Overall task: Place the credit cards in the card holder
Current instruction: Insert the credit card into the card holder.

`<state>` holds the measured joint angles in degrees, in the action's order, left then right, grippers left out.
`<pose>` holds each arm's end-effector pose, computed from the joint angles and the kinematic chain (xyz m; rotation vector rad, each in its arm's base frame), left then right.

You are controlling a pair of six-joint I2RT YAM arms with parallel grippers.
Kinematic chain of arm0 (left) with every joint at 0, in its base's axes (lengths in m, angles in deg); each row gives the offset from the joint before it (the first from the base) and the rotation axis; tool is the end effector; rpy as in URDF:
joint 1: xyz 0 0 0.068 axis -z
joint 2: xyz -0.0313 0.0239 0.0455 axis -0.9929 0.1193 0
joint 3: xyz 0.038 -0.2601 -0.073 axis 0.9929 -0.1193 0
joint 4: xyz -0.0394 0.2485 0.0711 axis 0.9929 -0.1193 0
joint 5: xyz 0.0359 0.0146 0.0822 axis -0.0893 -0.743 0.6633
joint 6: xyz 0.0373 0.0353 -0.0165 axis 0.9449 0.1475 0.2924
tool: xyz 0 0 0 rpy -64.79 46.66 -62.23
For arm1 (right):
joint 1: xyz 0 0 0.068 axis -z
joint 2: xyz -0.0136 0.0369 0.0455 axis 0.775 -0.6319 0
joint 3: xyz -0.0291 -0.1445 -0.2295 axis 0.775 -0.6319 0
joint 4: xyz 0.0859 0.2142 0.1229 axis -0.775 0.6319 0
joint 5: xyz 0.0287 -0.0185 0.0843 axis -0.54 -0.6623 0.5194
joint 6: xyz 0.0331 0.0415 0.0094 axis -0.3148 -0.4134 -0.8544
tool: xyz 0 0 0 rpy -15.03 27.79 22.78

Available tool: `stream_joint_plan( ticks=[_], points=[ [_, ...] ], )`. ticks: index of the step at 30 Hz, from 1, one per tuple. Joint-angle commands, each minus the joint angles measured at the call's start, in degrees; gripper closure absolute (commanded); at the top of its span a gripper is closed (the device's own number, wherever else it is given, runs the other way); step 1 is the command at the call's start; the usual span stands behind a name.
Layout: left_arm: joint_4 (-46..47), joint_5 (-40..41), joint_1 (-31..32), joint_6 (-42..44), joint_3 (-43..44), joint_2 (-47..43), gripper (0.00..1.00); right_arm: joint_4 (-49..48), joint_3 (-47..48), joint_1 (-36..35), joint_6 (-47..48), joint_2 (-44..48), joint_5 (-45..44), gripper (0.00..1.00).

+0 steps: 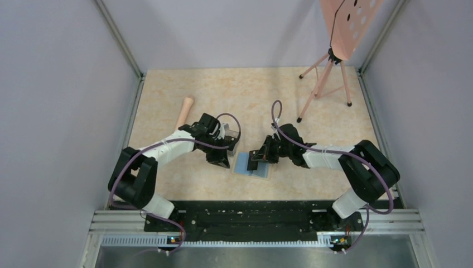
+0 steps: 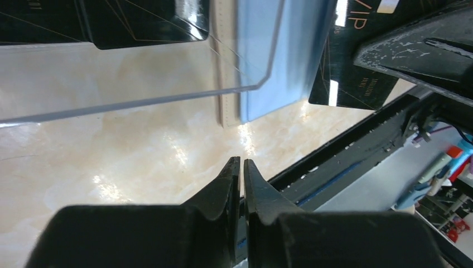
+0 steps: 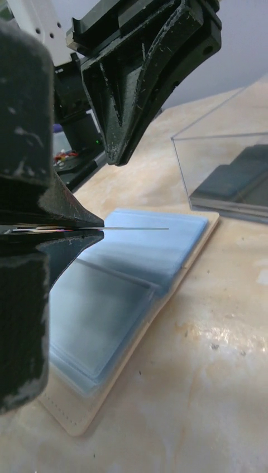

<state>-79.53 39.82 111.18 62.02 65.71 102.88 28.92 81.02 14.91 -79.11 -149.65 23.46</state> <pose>0.2398 -0.1461 0.1894 0.2215 2.8803 -0.8710 0.2298 0.1844 0.1504 0.1501 2.5252 1.2390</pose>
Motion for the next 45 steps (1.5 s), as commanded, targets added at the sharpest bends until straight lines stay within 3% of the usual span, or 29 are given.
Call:
stream_joint_plan(
  ticks=[1,12,24,31,45],
  points=[
    [0.46,4.15,1.08,2.00,0.25,1.72,0.89,-2.29,0.68,-0.87,2.88,-1.92,-2.24,1.00],
    [4.32,10.29,2.06,1.17,1.88,5.87,0.86,1.53,1.36,-0.84,4.84,-0.48,-4.62,1.00],
    [3.75,11.24,1.93,2.05,12.13,14.79,0.85,4.65,1.87,-0.87,7.09,0.93,-5.99,1.00],
    [4.16,8.83,1.94,1.26,8.48,13.53,0.83,5.16,1.73,-0.43,7.07,1.32,-7.29,1.00],
    [4.91,5.47,2.35,-0.23,2.04,11.50,1.00,-7.75,-3.88,1.00,-2.17,-2.31,-2.52,1.00]
  ],
)
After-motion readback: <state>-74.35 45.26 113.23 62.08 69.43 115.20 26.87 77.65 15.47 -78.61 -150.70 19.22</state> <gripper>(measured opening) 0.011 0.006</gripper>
